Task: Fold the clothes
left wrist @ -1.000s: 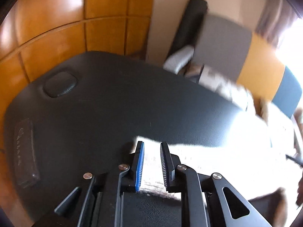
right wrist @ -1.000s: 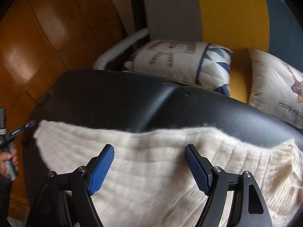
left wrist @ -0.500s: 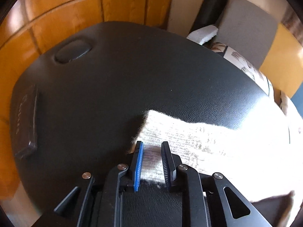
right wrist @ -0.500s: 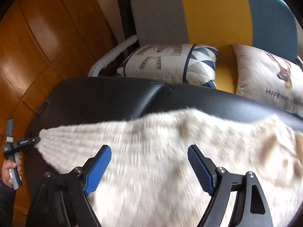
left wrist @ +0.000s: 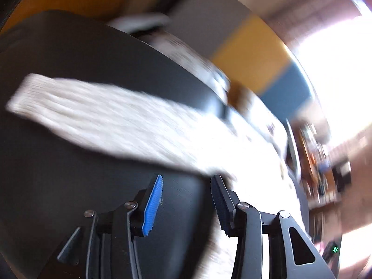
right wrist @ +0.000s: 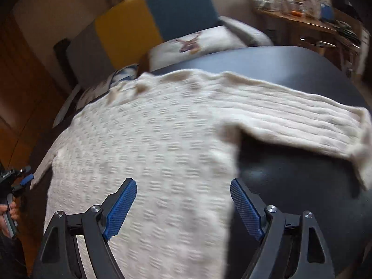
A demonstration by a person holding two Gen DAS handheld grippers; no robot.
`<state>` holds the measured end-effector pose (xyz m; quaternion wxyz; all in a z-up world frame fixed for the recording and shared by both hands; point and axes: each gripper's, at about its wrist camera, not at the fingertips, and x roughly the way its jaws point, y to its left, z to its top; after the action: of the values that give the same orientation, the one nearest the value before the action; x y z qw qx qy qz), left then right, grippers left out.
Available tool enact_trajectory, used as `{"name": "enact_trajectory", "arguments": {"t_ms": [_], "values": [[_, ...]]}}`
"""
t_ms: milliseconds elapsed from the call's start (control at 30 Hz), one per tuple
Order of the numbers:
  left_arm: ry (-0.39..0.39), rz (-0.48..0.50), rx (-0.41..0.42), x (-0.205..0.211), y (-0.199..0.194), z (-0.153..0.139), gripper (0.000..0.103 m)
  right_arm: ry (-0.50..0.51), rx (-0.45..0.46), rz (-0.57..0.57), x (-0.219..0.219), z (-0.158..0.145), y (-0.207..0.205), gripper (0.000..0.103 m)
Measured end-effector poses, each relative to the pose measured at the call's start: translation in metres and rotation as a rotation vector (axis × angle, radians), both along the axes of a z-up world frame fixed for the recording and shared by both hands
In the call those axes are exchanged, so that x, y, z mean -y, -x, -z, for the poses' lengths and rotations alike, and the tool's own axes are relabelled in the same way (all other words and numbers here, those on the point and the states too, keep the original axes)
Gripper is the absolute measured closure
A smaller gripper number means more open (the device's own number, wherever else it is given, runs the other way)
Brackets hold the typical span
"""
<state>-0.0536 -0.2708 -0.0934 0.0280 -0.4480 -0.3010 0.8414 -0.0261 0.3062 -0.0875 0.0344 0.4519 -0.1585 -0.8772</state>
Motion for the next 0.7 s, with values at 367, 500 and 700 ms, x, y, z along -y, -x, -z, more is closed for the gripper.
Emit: {"name": "enact_trajectory", "arguments": {"t_ms": [367, 500, 700], "values": [[0.058, 0.517, 0.113, -0.255, 0.000, 0.016, 0.058, -0.086, -0.071, 0.376, -0.175, -0.005, -0.095, 0.018], [0.102, 0.596, 0.133, -0.291, -0.008, 0.023, 0.058, -0.204, -0.093, 0.322, -0.178, -0.007, -0.071, 0.018], [0.114, 0.613, 0.182, -0.308, -0.008, 0.041, 0.055, -0.330, 0.062, 0.257, -0.199, 0.040, -0.028, 0.055]]}}
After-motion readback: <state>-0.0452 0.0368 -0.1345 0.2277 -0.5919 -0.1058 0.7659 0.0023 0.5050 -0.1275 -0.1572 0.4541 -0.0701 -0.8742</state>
